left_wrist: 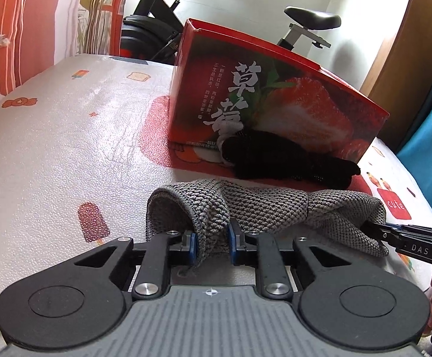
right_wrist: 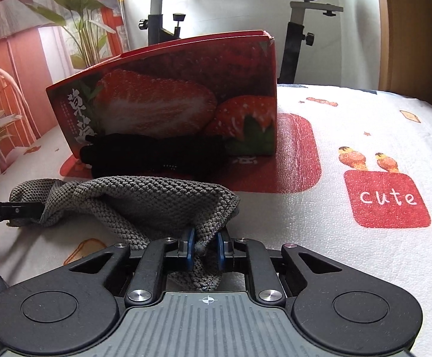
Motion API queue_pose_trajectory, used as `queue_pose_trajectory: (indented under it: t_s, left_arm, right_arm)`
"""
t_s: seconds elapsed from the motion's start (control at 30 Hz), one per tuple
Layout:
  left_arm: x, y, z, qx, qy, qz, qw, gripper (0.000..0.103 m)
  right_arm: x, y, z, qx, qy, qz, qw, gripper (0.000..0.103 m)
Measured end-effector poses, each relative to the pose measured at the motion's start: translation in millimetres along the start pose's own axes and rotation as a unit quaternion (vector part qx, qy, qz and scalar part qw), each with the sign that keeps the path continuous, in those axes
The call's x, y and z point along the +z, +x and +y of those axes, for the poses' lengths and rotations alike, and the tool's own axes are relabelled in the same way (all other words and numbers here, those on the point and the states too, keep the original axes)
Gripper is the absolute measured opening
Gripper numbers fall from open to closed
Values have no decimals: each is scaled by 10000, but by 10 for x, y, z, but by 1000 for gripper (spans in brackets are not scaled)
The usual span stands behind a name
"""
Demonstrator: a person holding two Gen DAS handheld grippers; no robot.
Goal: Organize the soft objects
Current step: 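Close both grippers on the grey mesh cloth, then lift the grey mesh cloth with both grippers and carry it over the red box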
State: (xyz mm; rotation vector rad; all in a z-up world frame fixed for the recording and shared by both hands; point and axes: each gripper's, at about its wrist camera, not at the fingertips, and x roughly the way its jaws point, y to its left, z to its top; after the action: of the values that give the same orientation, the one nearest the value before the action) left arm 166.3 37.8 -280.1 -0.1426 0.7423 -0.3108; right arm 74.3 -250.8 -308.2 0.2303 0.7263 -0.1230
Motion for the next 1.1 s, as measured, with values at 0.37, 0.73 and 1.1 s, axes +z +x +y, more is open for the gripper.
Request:
queue_pose_trajectory:
  t_s: [0.37,0.73,1.1]
  left_arm:
    - [-12,-2,13,-21,-25,-16,10000,23]
    - [12,-5,34,-64,-74,16,10000,20]
    - [106,-135,-18,-78,16,-204,9998,18]
  right_arm:
    - [-13,4,-7,6,4,-10,10000,14]
    - [12,8,3,20,61,37,10000,13]
    - [145,-161,7,20,31,-329,9995,12]
